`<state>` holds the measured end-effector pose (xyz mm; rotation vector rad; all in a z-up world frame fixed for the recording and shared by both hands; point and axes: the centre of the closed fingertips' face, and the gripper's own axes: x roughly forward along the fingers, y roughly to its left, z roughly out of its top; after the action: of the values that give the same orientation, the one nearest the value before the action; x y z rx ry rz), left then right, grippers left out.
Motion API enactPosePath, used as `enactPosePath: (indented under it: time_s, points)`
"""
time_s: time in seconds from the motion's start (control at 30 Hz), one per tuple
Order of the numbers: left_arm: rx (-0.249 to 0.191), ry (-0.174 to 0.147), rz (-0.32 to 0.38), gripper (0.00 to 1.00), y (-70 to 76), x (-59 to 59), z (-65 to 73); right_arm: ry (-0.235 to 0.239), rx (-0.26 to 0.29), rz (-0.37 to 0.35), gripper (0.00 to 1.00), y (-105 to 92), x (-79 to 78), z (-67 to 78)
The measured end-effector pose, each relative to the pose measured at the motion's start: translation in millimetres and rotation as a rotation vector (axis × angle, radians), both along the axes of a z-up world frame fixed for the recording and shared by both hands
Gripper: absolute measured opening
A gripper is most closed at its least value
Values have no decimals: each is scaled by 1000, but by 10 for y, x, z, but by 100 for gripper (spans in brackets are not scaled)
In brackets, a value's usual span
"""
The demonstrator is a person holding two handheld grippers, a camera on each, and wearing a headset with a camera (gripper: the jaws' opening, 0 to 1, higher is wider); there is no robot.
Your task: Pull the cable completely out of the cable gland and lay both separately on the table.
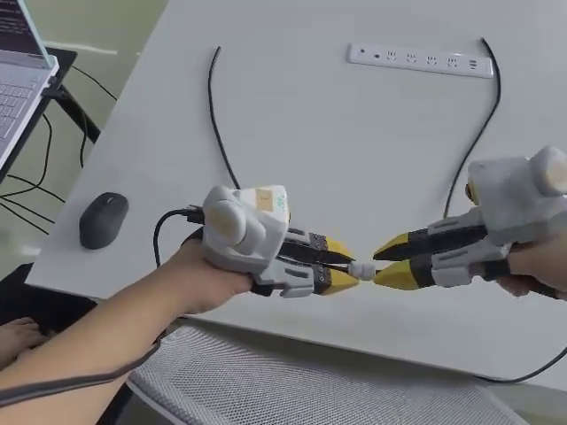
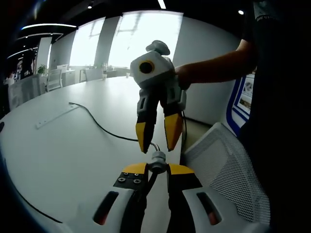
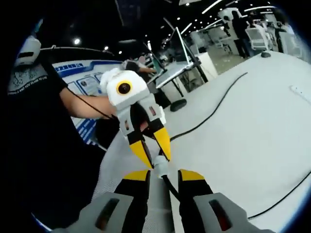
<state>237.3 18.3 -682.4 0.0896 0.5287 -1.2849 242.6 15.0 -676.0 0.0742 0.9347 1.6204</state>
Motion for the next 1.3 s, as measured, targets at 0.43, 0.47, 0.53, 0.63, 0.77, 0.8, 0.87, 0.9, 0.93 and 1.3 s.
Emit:
enactPosePath:
  time_s: [0.43,0.47,0.53,0.63,0.77,0.8,0.87,0.9,0.93,1.3]
  points:
    - [-18,-28,-18,15,-12,-17,99,260,72,29,14,41,-99,63]
    - [-19,-28,-19,15,-14,-19,102,258,67,34,14,37,-103,49]
    - [-20,-28,-24,15,-25,-33,110,269,63,53,14,30,-127,34]
    - [-18,-31,-29,15,-34,-50,109,304,89,43,13,47,-119,74]
    - [-21,-31,-28,14,-37,-57,127,345,92,64,13,41,-160,60]
    - [-22,-29,-28,14,-37,-59,132,352,86,80,13,37,-198,56]
    - [-19,-28,-37,14,-38,-71,130,355,88,80,11,46,-199,59]
    - [-17,-27,-38,14,-39,-74,127,362,91,82,9,52,-203,66]
    - [-12,-26,-38,14,-40,-76,118,362,87,81,9,55,-204,57]
    - [-20,21,-3,14,-10,-23,83,83,43,160,7,84,-191,27]
